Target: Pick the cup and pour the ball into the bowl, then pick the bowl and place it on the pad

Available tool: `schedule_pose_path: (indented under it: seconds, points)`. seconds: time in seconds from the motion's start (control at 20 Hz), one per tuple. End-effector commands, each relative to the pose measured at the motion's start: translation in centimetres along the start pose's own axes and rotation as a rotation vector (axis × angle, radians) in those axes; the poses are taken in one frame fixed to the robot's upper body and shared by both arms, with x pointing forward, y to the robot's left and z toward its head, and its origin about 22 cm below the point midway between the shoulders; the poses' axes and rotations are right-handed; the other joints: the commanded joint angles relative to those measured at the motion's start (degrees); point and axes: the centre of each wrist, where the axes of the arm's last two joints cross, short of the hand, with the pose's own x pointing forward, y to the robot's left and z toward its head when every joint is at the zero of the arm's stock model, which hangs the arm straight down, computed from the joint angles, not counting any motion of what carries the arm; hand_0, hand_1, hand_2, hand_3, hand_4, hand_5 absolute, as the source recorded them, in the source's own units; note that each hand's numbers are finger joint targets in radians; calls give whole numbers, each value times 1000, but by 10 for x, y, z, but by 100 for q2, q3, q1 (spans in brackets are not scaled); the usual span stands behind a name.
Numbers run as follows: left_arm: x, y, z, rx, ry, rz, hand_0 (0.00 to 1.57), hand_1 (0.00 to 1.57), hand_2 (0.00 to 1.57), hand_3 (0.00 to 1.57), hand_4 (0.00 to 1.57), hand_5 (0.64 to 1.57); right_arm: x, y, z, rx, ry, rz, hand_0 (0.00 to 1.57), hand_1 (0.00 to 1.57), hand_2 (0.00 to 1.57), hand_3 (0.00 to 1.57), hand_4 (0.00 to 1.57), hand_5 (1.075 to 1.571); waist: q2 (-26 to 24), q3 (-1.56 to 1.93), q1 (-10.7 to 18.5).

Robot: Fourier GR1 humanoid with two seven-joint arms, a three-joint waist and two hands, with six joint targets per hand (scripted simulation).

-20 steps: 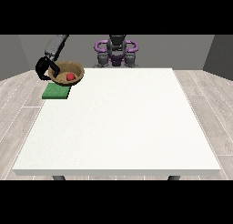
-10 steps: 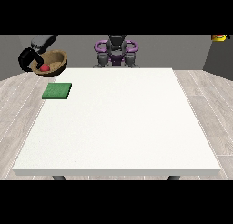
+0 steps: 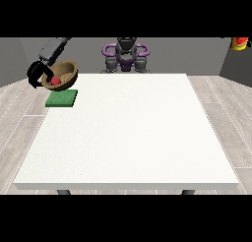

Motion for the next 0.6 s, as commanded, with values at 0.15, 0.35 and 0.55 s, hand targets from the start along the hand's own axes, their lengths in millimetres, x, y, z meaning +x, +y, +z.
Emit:
schedule_pose_path:
  seconds: [0.15,0.35,0.55]
  points:
    - [-10,1,6,-18,18,-3,0,0,0,0,1203,1557,-5,16,-5,21,6,-65,1571,1571,1571,552,1023,1571,-65,1,49]
    - [12,13,5,8,-4,-21,0,0,0,0,1192,1561,-17,-9,-3,-76,75,-119,1571,1571,1571,875,710,1571,-13,2,59]
    - [-2,1,2,-21,18,0,0,0,0,0,1192,1563,-12,8,-6,-156,66,-69,1571,1571,1571,1087,0,1550,-65,-2,37]
